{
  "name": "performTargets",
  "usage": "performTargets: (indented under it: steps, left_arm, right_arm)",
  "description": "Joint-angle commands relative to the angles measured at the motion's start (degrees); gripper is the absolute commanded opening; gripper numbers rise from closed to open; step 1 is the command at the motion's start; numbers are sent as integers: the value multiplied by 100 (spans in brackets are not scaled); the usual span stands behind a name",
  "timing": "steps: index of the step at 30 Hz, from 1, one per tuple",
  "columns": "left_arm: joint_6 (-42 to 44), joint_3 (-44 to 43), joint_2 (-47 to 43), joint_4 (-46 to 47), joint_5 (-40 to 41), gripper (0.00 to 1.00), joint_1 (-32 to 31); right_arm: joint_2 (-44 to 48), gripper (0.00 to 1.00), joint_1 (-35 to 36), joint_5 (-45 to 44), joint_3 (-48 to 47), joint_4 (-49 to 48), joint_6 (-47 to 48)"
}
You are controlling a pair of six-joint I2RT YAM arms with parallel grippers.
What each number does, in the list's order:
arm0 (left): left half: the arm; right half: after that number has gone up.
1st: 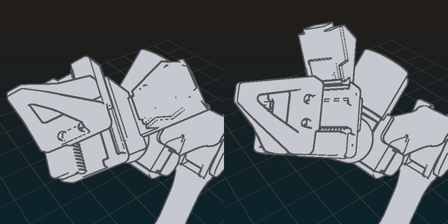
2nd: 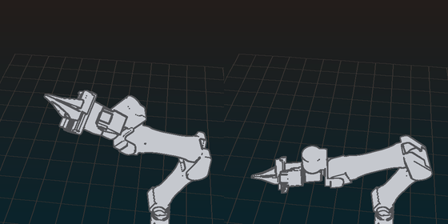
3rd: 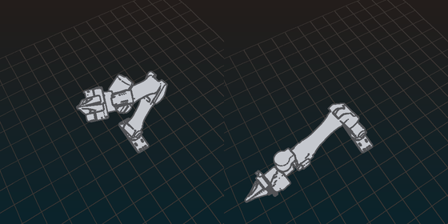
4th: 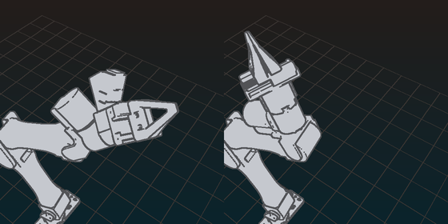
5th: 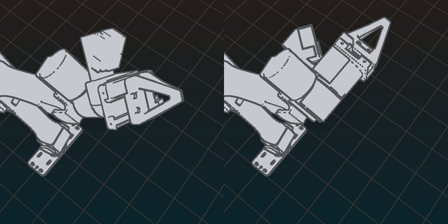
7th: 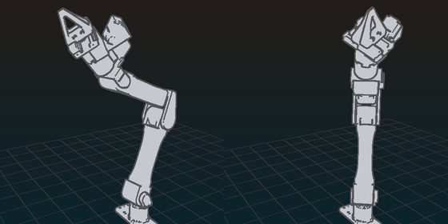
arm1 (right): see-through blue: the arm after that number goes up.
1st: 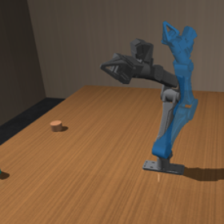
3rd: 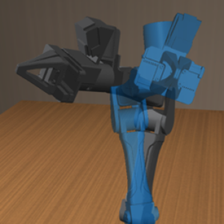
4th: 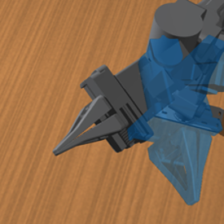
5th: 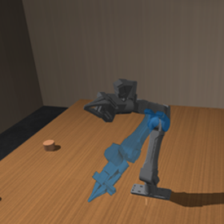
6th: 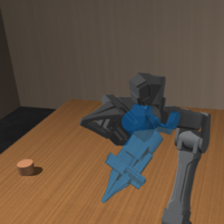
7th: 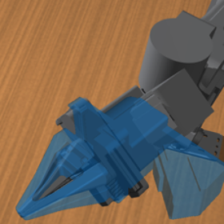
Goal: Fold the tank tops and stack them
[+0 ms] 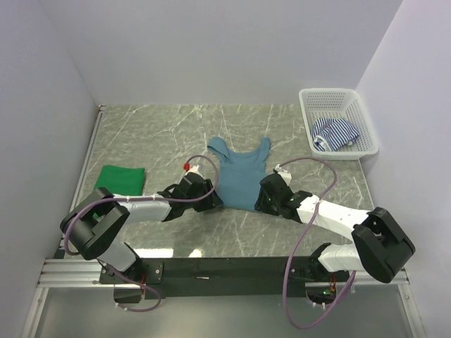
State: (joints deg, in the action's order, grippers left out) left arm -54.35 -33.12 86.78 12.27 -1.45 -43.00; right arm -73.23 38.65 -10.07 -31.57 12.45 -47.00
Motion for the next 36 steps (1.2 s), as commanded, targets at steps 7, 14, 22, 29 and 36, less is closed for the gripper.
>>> performTargets:
  steps: [7,14,22,29,36]
  left_arm:
    - [-76,-150,418,82,347,37,-173]
    - [-199,-72,190,-329,418,0,-384]
    - [-926,771,-1204,-1209,672,1,-1235]
    - [-1790,1115,-2217,-2000,1068,18,-2404]
    - [-1904,545,-3439,-3327,2367,39,-2091]
  right_arm:
    - [-104,26,90,-180,134,-322,-116]
    - [177,0,195,-163,151,-41,-90]
    - [1704,0,1536,-145,756,1119,-957]
    - [1945,10,3163,-267,952,1593,-2119]
    - [2339,50,3333,-997,451,2313,-2243]
